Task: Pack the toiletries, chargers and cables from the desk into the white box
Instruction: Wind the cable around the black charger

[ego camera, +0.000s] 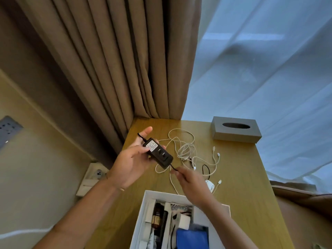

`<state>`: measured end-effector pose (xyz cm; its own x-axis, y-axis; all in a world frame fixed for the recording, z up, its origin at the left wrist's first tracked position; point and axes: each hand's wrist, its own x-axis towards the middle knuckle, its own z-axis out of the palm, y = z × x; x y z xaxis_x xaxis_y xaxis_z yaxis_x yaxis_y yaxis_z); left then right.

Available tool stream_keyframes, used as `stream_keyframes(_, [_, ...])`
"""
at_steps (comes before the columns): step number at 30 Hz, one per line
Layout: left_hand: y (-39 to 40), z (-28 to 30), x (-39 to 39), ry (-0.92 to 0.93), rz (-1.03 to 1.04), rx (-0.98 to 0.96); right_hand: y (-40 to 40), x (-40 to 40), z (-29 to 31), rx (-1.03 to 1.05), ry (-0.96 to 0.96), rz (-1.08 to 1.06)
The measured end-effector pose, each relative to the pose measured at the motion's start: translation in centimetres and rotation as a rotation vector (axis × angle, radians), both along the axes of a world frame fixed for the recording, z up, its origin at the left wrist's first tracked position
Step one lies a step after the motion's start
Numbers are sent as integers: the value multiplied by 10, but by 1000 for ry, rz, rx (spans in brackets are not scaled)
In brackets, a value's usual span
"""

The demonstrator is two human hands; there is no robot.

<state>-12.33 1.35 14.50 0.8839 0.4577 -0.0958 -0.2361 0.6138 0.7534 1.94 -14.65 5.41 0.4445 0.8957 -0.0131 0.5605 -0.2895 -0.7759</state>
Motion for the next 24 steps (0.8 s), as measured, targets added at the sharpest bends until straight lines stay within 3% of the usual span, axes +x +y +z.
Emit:
stream_keyframes(2, [-3, -2, 6, 44, 87, 60, -1, -13, 4, -103, -113, 76])
stream_keyframes(6, [-6, -6, 20, 258, 245, 542, -9, -34, 26, -190, -214, 184])
stream_keyframes(8, [-6, -7, 21, 335, 210, 727, -15, -36, 46, -180, -182, 209])
stream_keyframes(12, [-9, -6, 13, 400, 10, 870, -27, -13, 89, -41, -70, 170])
stream_keyframes(15, [-18, 0, 8, 347, -105, 775, -26, 16, 102, 127, 45, 103])
stream_keyframes(18, [-31, 13, 8, 190, -172, 534, -18, 36, 93, 266, 182, 18])
stream_keyframes(24, [-50, 35, 29, -95, 62, 23, 4, 3, 42, 294, 372, -187])
